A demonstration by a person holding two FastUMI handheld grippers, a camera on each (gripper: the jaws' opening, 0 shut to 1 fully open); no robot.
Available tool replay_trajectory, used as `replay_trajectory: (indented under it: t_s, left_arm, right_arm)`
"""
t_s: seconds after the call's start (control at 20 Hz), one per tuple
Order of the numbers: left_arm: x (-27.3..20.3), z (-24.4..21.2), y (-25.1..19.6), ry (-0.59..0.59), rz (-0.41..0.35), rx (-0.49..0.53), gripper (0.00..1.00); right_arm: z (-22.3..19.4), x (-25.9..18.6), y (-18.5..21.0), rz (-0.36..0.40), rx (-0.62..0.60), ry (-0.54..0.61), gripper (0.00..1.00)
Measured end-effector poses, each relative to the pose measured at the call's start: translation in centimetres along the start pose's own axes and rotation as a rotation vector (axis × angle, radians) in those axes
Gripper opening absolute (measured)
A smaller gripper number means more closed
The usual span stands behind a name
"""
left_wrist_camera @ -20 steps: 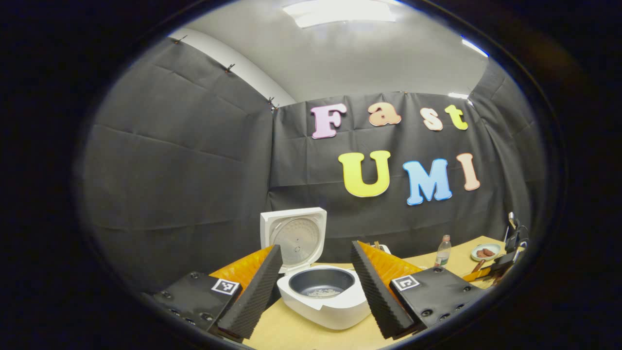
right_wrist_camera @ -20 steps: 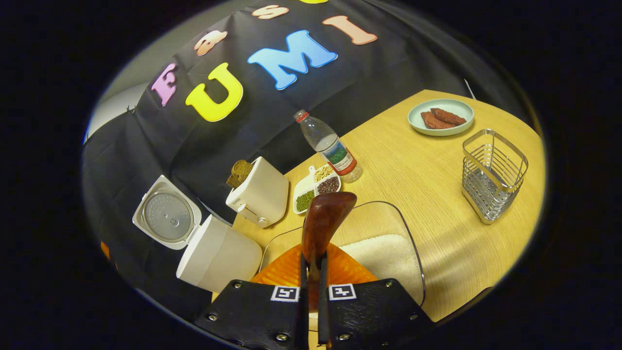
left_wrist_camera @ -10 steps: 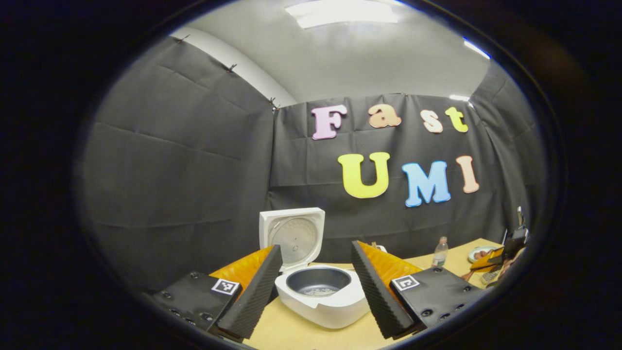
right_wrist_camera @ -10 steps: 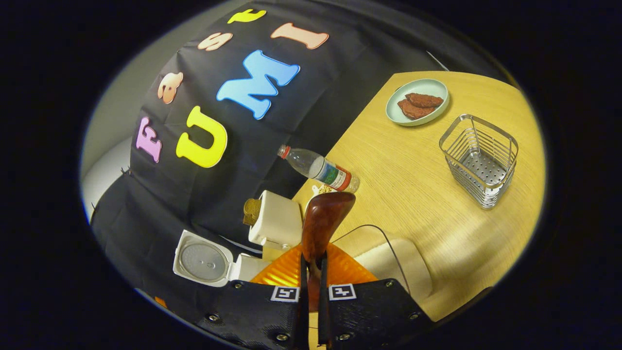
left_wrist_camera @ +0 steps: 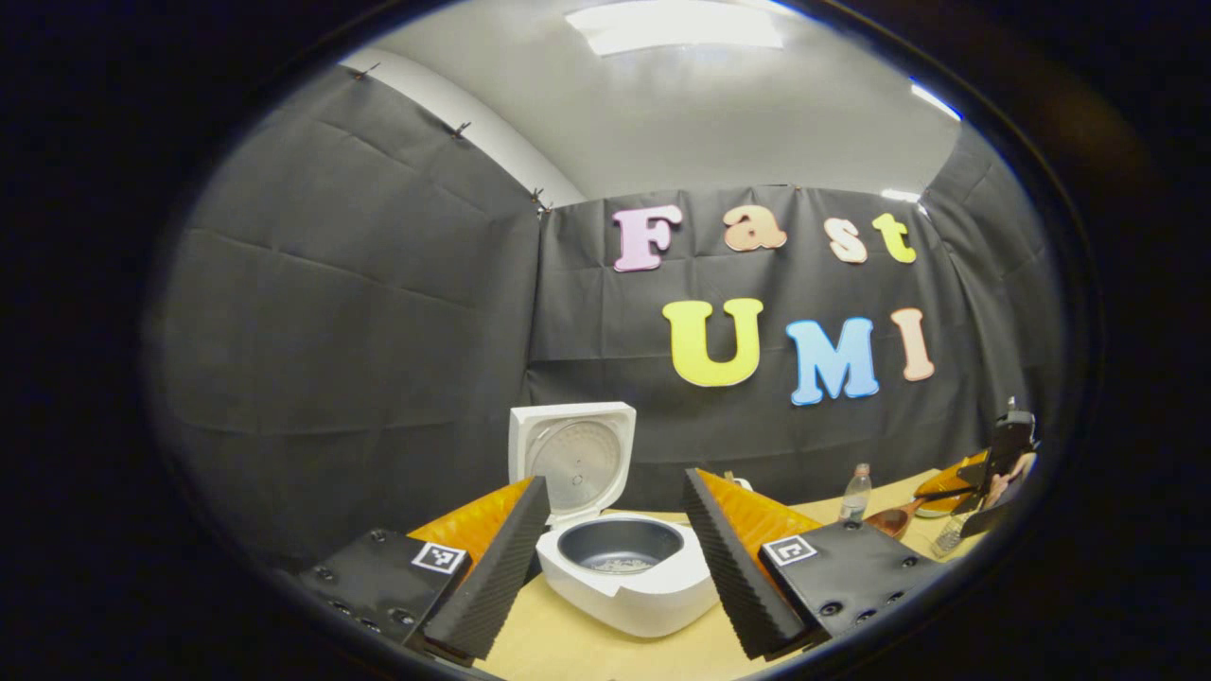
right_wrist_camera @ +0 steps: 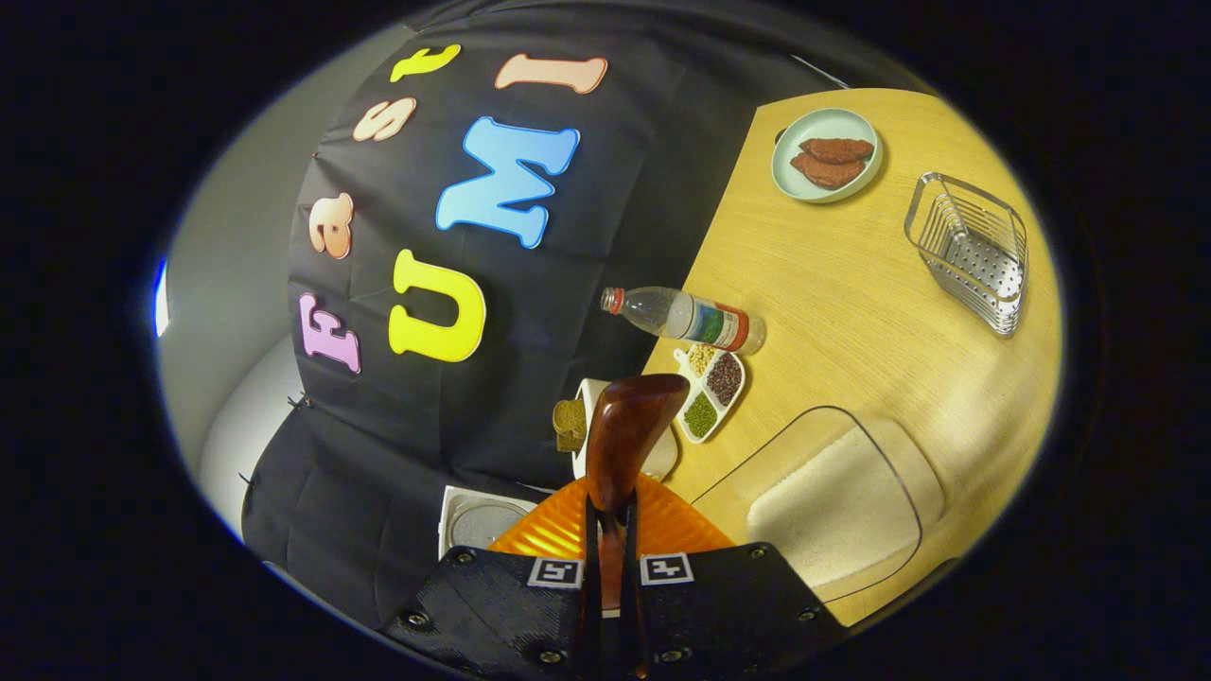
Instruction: Close the left gripper, press the button to open the rice cooker; take a wooden spoon from the chopstick holder with the right hand, scoop a spoonful of rice and pour it into the rice cooker, then put the wooden spoon back into the chopstick holder.
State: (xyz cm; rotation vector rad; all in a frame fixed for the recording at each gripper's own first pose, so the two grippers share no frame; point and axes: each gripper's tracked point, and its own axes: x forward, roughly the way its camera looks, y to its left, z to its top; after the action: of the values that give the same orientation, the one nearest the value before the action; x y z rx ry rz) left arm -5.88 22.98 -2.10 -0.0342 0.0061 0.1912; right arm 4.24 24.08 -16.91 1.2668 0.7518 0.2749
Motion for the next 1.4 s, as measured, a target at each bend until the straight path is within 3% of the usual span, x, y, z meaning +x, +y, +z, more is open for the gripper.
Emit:
replay_trajectory:
  t_s: [0.65,0.85,0.9,1.0,1.25,1.3,1.4]
  left_arm:
    - [-3.3,-0.9,6.6,0.005,0.133,0.001,1.00]
    - [-4.5,-1.4,8.7,0.019,0.189,-0.006,0.97]
    - [-4.9,-1.6,9.2,0.025,0.202,-0.004,0.92]
    - [-5.5,-2.2,10.0,0.036,0.222,-0.001,0.97]
    - [-6.9,-3.2,12.3,0.058,0.278,0.029,0.97]
    - [-7.3,-3.3,12.7,0.063,0.290,0.031,0.92]
    - [-7.7,-3.6,13.2,0.077,0.313,0.032,0.97]
  right_arm:
    - [-5.3,5.2,12.0,0.159,-0.084,0.084,0.07]
    - [-8.1,7.6,14.1,0.177,-0.126,0.119,0.07]
    - [-8.8,8.2,14.4,0.179,-0.132,0.128,0.08]
    - [-10.1,9.4,14.8,0.178,-0.155,0.141,0.07]
    - [-13.3,12.8,15.4,0.163,-0.225,0.148,0.07]
    - [-14.0,13.7,15.4,0.160,-0.242,0.151,0.07]
    - [-15.4,14.6,15.8,0.158,-0.279,0.159,0.07]
